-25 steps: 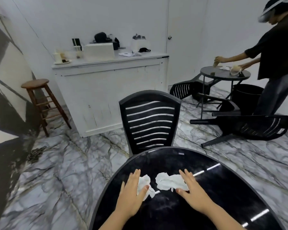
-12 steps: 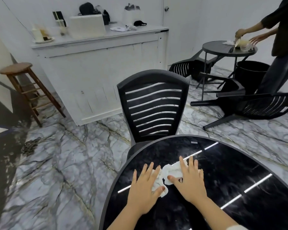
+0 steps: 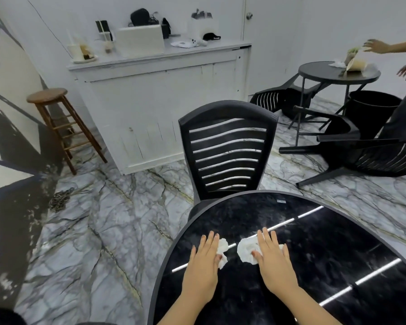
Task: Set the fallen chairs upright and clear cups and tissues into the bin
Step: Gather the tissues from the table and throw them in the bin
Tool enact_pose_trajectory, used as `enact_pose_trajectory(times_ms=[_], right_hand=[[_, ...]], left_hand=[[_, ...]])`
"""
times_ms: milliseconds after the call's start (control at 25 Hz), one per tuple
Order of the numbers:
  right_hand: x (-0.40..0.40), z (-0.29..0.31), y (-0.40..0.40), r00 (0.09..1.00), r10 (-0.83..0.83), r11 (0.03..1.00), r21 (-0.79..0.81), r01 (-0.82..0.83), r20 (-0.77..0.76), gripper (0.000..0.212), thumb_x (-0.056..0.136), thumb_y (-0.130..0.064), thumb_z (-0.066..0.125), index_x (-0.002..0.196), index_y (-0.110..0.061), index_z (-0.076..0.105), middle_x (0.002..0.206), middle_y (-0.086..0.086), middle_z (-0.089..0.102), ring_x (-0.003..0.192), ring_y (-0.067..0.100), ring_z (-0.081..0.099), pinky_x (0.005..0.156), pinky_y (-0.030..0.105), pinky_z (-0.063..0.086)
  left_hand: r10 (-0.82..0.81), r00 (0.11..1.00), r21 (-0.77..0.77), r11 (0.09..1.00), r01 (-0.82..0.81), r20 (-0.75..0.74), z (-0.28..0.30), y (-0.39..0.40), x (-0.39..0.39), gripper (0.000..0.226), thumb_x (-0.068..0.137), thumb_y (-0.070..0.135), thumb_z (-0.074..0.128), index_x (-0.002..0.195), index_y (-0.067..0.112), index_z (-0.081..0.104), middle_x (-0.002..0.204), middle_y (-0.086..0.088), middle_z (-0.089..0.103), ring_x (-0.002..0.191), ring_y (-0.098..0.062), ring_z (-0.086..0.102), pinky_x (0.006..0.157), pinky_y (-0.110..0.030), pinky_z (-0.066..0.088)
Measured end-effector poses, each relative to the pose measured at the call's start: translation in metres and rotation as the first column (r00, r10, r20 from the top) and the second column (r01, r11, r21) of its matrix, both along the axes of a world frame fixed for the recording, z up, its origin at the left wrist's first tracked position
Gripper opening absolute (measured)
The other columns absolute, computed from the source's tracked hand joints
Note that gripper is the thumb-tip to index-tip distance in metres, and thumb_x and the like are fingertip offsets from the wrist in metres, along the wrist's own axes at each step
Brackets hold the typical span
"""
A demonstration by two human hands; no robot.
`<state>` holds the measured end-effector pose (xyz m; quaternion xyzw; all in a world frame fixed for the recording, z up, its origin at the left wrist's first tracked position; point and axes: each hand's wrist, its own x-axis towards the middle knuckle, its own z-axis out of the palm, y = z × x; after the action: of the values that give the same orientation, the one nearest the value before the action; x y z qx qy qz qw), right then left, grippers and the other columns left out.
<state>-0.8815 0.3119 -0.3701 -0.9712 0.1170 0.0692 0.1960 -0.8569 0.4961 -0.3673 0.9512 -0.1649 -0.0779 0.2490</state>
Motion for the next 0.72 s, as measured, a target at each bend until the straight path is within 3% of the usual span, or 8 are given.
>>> enact_pose_trajectory(times_ms=[160, 400, 520, 720], right_hand=[[-0.009, 0.021, 0.014, 0.998, 0.053, 0.996, 0.065, -0.055, 0.035, 0.055, 0.100, -0.035, 0.022, 0.148, -0.020, 0.001, 0.159, -0.001, -0.006, 0.146, 0.016, -0.010, 0.120, 0.042, 0.002], [-0.010, 0.072, 0.070, 0.955, 0.250, 0.956, 0.117, -0.270, 0.158, 0.055, 0.100, -0.036, 0.024, 0.148, -0.018, 0.004, 0.159, -0.001, -0.003, 0.146, 0.017, -0.008, 0.119, 0.042, 0.003], [-0.012, 0.095, 0.113, 0.921, 0.335, 0.927, 0.104, -0.360, 0.200, 0.054, 0.100, -0.034, 0.025, 0.148, -0.017, 0.008, 0.160, 0.000, 0.001, 0.147, 0.018, -0.007, 0.119, 0.043, 0.006], [-0.035, 0.115, 0.218, 0.851, 0.462, 0.862, 0.099, -0.497, 0.250, 0.054, 0.100, -0.033, 0.028, 0.148, -0.017, 0.010, 0.160, 0.000, 0.001, 0.147, 0.018, -0.006, 0.118, 0.044, 0.008]], left_hand=[[0.088, 0.996, -0.054, 0.995, -0.088, -0.017, 0.022, 0.023, -0.029, 0.100, 0.055, 0.075, -0.032, 0.142, 0.035, -0.005, 0.147, 0.023, -0.010, 0.135, 0.004, -0.014, 0.113, -0.021, -0.009], [0.314, 0.947, -0.132, 0.944, -0.303, 0.069, 0.079, 0.093, -0.079, 0.095, 0.062, 0.078, -0.021, 0.144, 0.036, 0.001, 0.148, 0.024, -0.006, 0.135, 0.007, -0.011, 0.113, -0.021, -0.009], [0.398, 0.910, -0.094, 0.916, -0.389, 0.118, 0.108, 0.138, -0.101, 0.056, 0.093, 0.052, 0.009, 0.146, 0.032, 0.006, 0.148, 0.023, -0.002, 0.137, 0.004, -0.007, 0.115, -0.024, -0.007], [0.522, 0.827, -0.115, 0.853, -0.509, 0.210, 0.136, 0.240, -0.153, 0.049, 0.100, 0.035, 0.021, 0.146, 0.031, 0.007, 0.153, 0.018, 0.000, 0.144, -0.005, -0.002, 0.117, -0.029, -0.004]])
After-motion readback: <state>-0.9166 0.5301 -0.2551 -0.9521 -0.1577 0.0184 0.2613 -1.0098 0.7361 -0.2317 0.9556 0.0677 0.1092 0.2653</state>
